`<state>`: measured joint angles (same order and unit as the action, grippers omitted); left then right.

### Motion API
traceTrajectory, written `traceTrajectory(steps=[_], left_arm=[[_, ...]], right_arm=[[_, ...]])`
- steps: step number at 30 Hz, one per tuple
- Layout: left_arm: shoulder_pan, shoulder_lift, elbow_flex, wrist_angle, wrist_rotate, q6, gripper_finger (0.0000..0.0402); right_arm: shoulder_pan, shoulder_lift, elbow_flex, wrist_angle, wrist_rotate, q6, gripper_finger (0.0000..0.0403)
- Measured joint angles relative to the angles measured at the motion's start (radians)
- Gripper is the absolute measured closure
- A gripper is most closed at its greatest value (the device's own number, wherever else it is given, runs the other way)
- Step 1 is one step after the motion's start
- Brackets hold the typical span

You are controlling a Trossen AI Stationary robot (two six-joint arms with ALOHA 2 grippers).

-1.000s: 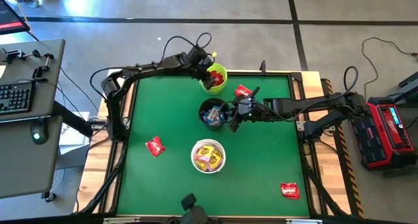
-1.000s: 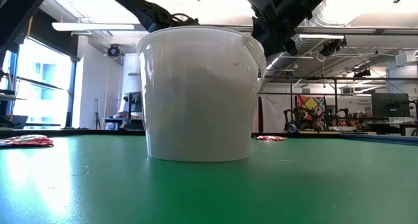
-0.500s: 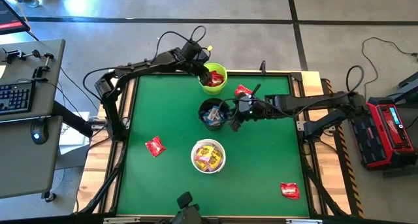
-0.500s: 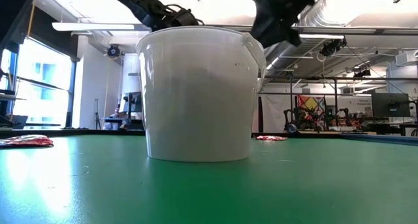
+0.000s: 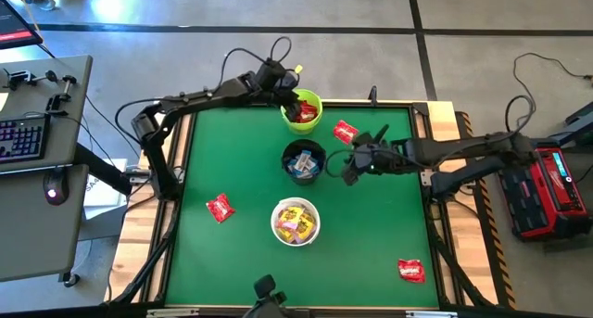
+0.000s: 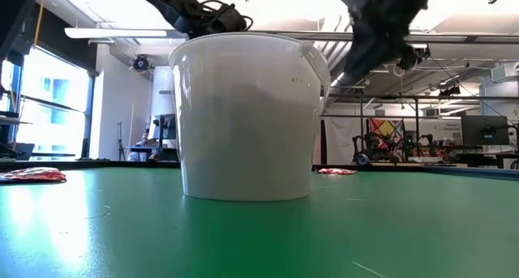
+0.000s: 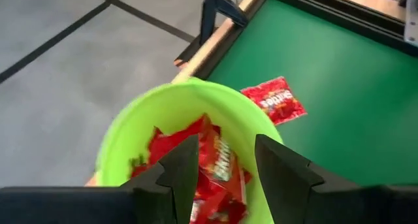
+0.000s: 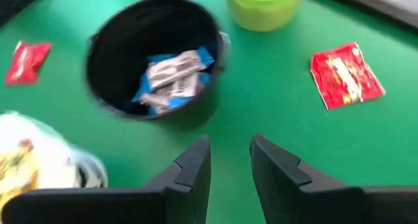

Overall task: Sort candy by brand, put in halloween buckets
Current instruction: Put the red candy into the green bucket

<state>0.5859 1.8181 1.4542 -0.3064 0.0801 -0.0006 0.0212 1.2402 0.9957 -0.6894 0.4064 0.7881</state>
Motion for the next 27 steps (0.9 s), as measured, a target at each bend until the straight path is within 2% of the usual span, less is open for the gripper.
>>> traceTrajectory(steps=[5,10,15,21,27], left_arm=[[-0.028,-0.032,-0.093,0.104,-0.001,-0.026,0.0259],[-0.05,-0.098,-0.167,0.149,-0.051,-0.032,0.0259],[-0.052,-0.187,-0.259,0.188,-0.066,-0.034,0.0259],[-0.049,-0.312,-0.416,0.237,-0.067,-0.076,0.0259],[-0.049,-0.428,-0.533,0.257,-0.083,-0.109,0.0259]], right_arm=[[-0.182,-0.046,-0.179,0.196,-0.123,0.083,0.0306],[-0.418,-0.051,-0.288,0.239,-0.2,0.154,0.0301],[-0.603,-0.026,-0.348,0.343,-0.296,0.101,0.0252],[-0.7,0.065,-0.35,0.467,-0.321,0.018,0.0168],[-0.731,0.194,-0.35,0.554,-0.356,-0.011,0.0158]])
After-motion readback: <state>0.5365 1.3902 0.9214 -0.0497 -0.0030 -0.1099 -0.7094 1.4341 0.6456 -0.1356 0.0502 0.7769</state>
